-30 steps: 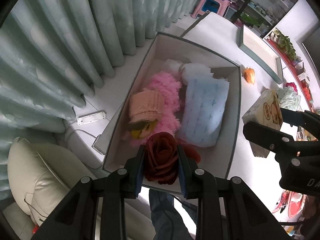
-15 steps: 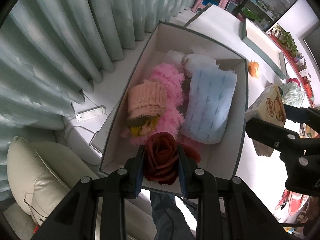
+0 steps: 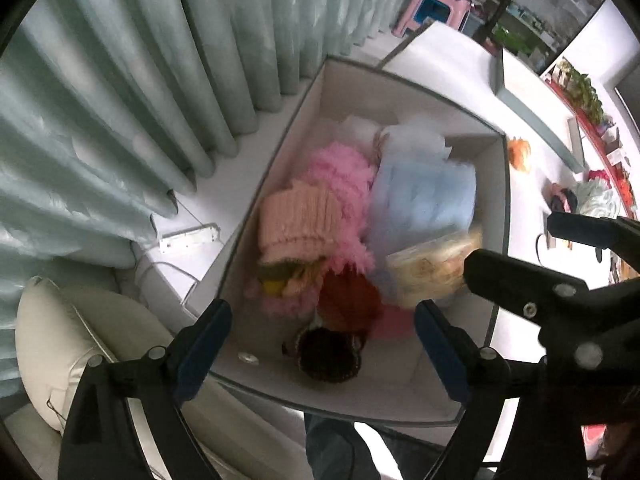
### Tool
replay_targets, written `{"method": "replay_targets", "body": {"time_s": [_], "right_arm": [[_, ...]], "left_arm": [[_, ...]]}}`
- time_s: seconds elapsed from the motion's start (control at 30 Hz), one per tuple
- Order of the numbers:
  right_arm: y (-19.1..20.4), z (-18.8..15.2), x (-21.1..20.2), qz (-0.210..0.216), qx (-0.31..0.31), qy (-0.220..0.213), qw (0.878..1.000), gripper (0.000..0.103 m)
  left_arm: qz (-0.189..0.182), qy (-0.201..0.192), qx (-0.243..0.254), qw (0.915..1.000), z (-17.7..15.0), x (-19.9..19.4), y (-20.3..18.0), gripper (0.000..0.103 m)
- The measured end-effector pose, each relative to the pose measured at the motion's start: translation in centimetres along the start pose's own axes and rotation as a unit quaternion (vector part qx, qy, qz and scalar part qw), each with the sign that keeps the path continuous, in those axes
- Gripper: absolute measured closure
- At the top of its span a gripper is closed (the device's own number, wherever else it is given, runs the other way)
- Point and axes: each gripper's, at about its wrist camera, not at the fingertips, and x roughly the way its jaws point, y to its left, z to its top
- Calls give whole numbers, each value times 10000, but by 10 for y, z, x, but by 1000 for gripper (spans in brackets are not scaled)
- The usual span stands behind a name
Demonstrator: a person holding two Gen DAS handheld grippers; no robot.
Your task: Organize soft objects
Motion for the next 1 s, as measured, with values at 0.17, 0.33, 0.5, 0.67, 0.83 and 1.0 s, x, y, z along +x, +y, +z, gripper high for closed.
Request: {"method": "replay_targets", "body": {"time_s": [0.17,0.33,0.5,0.67,0.83,1.0], "right_arm": [[-7,3,-10,123,143,-122,9997,0],[-15,2,-26,127,338,-294,9989,0],[-14,-1,-40,194,328,-413,9984,0],[-9,-1,-44,174,315,-436,9984,0],[-7,-1,-48,164,271,-453,9985,0],[-6,0,-49,129,273,-432,9986,0]], "left_arm": [[-111,130,0,9999,2,-1,1,0],[-75,-82,48,9999,3,-12,-2,0],[426,151,78,9989,9,-11,-6,0],[505,227,-94,9984,9,-9,-2,0],[736,193,8,9971,6,-11,-5,0],[661,225,24,9976,6,-12,-2,0]]}}
